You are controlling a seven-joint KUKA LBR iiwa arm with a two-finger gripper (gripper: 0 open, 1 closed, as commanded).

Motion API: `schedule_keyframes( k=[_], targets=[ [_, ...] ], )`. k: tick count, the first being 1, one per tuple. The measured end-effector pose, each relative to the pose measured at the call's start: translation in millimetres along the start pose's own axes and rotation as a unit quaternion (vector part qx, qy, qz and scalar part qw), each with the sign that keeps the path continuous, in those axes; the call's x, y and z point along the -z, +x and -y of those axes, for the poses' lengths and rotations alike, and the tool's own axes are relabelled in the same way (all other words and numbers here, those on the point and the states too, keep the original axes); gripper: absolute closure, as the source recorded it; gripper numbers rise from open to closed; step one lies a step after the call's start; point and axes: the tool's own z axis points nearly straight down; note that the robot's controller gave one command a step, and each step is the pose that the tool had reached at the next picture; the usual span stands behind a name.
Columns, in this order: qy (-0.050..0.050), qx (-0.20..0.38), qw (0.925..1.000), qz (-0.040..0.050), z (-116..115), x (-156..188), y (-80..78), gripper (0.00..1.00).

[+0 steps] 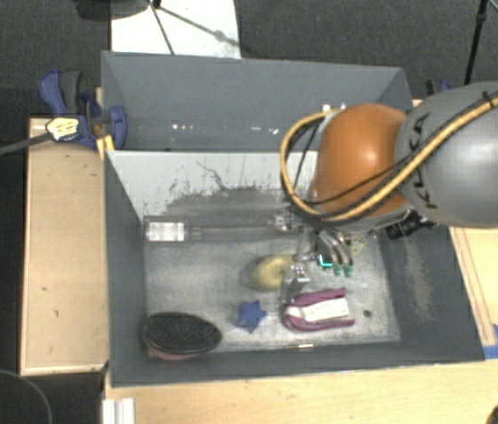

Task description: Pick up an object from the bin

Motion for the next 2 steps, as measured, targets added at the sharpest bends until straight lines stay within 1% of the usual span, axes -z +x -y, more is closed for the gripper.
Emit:
schedule_keyframes(
  k=[1,2],
  targets=[
    [0.000,-0.084,0.9965,0.0010,8.2,-64.7,2.2,0.00],
    [0.000,-0.085,0.9964,0.0029,7.9,-62.9,1.0,1.00]
  ],
)
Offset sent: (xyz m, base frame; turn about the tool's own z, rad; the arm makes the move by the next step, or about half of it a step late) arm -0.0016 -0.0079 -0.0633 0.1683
